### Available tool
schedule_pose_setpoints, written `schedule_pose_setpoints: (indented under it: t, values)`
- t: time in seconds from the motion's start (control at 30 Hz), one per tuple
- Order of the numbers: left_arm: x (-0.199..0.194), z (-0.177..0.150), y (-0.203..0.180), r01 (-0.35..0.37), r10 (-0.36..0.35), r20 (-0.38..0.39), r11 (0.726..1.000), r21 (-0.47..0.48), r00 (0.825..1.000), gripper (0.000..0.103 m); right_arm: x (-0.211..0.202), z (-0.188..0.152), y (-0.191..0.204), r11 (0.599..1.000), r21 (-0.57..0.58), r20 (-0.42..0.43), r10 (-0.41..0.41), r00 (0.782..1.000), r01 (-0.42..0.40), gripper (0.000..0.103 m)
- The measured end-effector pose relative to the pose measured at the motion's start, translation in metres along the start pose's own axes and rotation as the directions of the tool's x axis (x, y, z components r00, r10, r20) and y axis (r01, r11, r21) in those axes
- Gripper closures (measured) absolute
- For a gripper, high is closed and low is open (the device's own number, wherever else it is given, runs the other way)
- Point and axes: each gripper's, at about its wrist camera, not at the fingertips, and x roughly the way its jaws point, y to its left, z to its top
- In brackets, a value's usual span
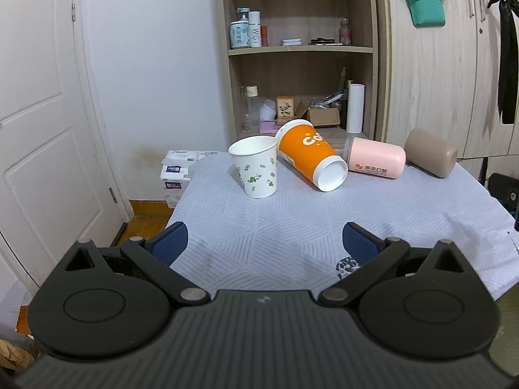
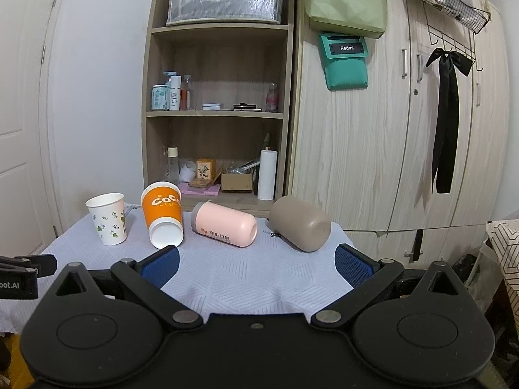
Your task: Flip cup upright
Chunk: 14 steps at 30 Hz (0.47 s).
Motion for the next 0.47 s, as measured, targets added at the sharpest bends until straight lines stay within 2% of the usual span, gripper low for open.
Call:
schedule_pose_setpoints:
  t: [0.2,0.47]
  values:
    - [-0.0001,-0.0008,0.0016,-0.022,0.022,0.013,1.0,0.004,1.0,0.0,-0.0004,-0.0008,-0.0006,1.0,-0.001,0.0,-0.002,1.0,0.002,0.0]
    - [-0.0025,0.0004,0.0027,-0.014,0.014,0.019,1.0,0.007,1.0,0.0,-0.0003,-0.0017,-0.0004,1.0,-0.001,-0.002,-0.005,1.0,0.005,0.0]
